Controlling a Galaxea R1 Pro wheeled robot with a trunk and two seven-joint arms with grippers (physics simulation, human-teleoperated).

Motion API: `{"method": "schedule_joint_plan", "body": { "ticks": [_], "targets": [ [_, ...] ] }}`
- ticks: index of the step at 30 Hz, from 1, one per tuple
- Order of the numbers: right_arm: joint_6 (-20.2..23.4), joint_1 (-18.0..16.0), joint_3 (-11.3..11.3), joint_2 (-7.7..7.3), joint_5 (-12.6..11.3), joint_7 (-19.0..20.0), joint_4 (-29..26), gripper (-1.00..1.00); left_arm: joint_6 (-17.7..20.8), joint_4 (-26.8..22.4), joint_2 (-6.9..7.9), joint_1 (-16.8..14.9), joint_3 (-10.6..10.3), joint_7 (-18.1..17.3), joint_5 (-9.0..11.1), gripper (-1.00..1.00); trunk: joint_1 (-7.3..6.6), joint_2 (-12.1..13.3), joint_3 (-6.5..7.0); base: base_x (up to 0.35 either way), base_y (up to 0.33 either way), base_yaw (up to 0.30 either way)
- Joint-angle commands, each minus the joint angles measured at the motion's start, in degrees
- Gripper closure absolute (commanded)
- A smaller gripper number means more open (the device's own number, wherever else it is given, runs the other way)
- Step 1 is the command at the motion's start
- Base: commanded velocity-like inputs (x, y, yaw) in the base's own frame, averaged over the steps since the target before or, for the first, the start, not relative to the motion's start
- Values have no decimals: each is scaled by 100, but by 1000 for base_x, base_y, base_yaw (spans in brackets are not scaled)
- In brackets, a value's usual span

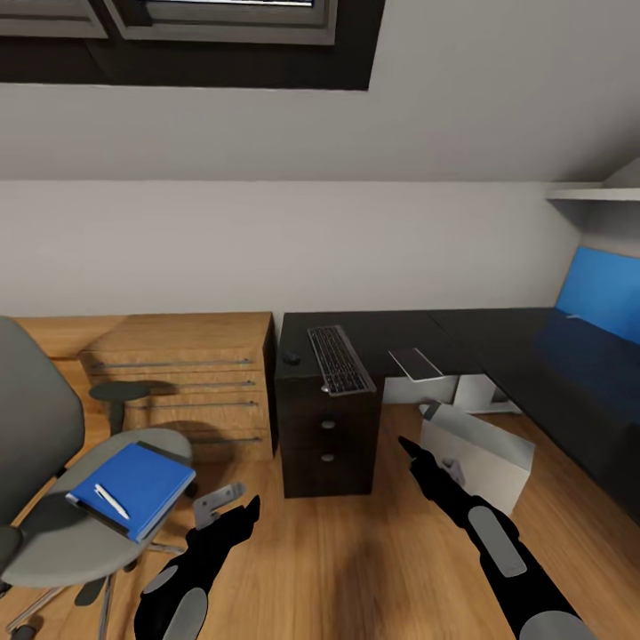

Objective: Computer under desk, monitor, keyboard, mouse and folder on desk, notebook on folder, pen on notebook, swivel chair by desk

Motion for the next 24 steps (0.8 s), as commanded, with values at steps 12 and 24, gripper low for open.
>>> {"method": "schedule_joint_plan", "body": {
  "ticks": [12,24],
  "targets": [
    [41,-2,-10,2,-33,133,-5,-100,15,115,1,-4,-14,41,63,-100,110,-205,-72,0,0,170],
    [32,-2,-47,-9,-27,141,36,-100,16,221,1,-4,-36,25,63,-100,110,-205,-72,262,0,7]
  ]
}}
